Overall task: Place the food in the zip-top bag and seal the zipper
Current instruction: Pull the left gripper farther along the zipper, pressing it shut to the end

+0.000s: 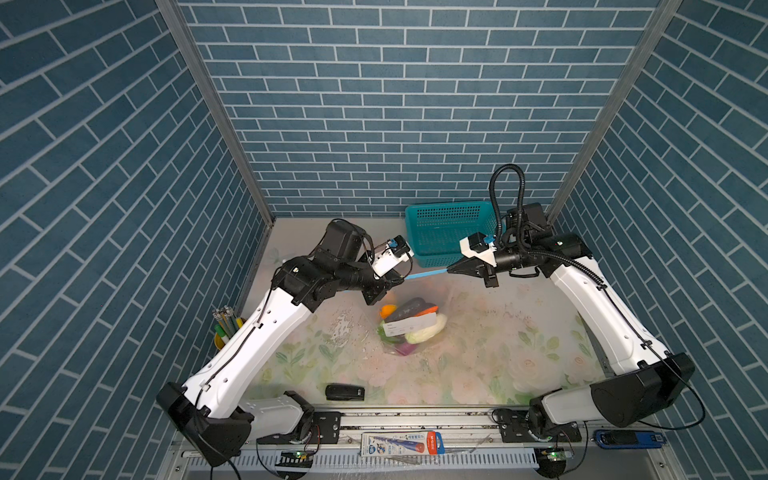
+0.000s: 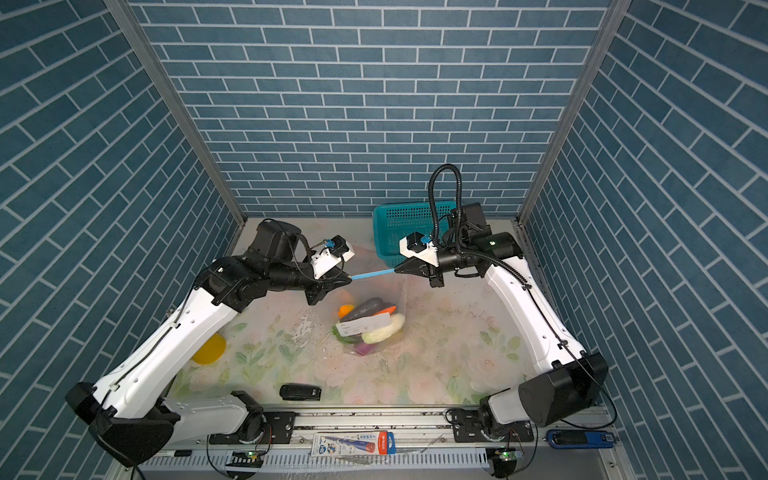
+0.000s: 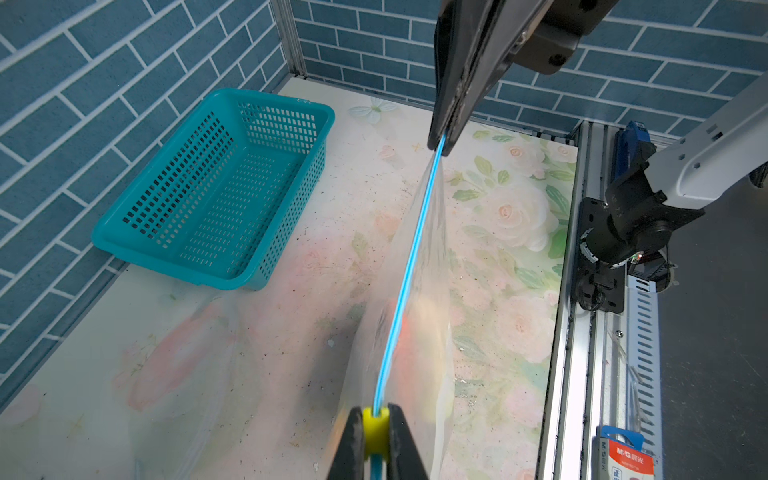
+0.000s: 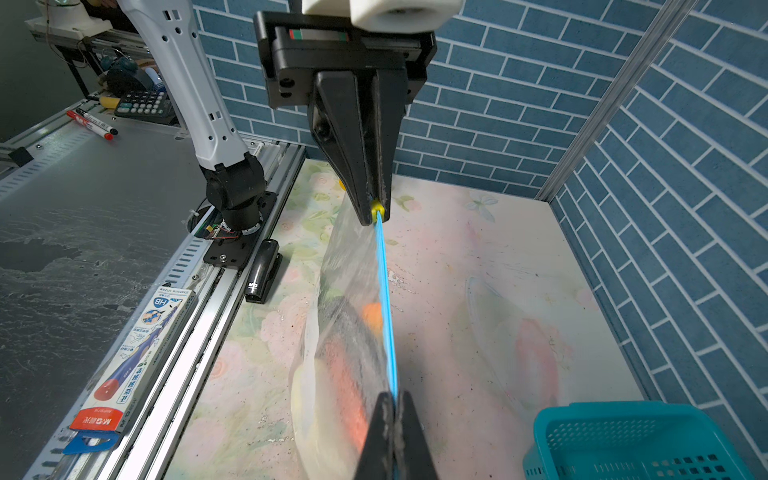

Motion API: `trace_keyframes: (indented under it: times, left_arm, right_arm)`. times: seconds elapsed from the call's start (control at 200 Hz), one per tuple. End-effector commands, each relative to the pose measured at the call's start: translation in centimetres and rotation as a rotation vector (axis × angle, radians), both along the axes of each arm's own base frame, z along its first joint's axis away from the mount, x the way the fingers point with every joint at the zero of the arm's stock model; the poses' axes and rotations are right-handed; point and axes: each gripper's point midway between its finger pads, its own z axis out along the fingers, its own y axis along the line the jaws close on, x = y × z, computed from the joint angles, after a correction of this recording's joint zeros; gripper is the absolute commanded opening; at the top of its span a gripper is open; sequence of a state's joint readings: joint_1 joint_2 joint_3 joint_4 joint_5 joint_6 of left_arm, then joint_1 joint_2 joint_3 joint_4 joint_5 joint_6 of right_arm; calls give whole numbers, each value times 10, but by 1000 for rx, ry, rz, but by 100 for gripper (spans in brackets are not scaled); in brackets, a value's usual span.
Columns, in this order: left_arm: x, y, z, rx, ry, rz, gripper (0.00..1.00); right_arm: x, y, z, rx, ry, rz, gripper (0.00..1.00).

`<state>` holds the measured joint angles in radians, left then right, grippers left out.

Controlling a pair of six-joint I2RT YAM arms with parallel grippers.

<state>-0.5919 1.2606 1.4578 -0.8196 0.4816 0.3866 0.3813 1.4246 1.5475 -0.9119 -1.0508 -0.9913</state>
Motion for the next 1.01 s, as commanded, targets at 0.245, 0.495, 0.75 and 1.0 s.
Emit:
trace_keyframes:
  times: [0.245, 0.495, 0.75, 1.0]
  left_arm:
    - [-6, 29, -9, 69, 19, 77, 2]
    - [-8, 32, -8, 70, 19, 85, 2]
    - [-10, 34, -10, 76, 29, 90, 2]
    - [-11, 37, -10, 81, 24, 100, 2]
  right_arm:
    - [3, -15, 18, 16, -49, -53, 0]
    - [5, -18, 19, 17, -52, -64, 0]
    - [9, -20, 18, 10, -50, -84, 0]
    - [10, -23, 19, 12, -51, -93, 0]
